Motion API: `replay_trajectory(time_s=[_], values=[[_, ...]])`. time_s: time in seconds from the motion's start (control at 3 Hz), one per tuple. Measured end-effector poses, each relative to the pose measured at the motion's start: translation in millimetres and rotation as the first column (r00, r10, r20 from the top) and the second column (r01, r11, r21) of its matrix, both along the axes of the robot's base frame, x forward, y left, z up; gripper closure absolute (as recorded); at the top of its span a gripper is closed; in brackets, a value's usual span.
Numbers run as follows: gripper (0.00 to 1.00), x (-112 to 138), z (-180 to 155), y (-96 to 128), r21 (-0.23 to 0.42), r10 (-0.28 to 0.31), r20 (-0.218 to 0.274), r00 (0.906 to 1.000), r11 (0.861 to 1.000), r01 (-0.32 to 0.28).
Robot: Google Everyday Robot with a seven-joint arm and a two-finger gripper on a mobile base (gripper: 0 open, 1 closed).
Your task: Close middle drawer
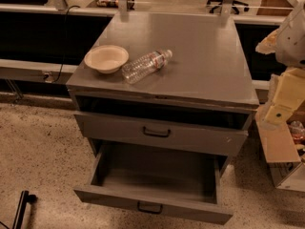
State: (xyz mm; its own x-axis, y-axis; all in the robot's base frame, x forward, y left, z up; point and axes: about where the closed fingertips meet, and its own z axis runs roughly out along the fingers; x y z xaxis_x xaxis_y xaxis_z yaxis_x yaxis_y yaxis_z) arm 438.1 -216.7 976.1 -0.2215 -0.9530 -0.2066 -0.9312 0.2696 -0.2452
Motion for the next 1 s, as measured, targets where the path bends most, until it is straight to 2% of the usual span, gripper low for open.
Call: replay_trajectory(time_s=[0.33,0.67,1.0], values=[[0.00,0,0,0,0.000,0.000,0.000,1.0000,1.000,0.000],[0.00,-1,-22,5,0.044,0.000,0.010,1.0000,0.999,0.000],[0.00,-22,-74,29,0.170,0.026,0.014,0.9996,0.985,-0.028]])
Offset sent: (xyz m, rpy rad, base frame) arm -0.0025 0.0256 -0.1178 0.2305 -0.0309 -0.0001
